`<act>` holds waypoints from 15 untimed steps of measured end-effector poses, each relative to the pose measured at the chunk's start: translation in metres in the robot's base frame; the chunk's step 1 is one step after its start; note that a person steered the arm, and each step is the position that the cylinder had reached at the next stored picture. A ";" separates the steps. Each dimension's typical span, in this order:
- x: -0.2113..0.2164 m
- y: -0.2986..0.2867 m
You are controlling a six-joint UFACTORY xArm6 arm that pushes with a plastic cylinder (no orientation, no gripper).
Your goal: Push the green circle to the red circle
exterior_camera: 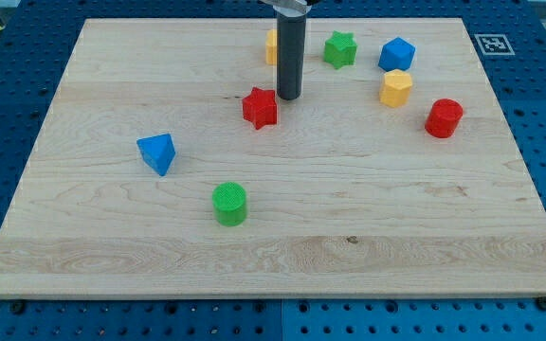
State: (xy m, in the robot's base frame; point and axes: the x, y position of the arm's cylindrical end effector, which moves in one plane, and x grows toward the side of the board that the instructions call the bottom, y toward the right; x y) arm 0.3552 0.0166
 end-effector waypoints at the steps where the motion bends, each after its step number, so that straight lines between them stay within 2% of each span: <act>1: -0.002 -0.001; 2: -0.043 -0.033; 3: -0.076 -0.120; 4: -0.041 -0.217; 5: 0.058 -0.209; 6: 0.169 -0.110; 7: 0.193 -0.009; 8: 0.168 -0.006; 9: 0.158 -0.056; 10: 0.216 -0.066; 11: 0.264 -0.046; 12: 0.258 0.014; 13: 0.244 0.108; 14: 0.252 0.092; 15: 0.224 0.143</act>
State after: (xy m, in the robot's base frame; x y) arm 0.5792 0.1599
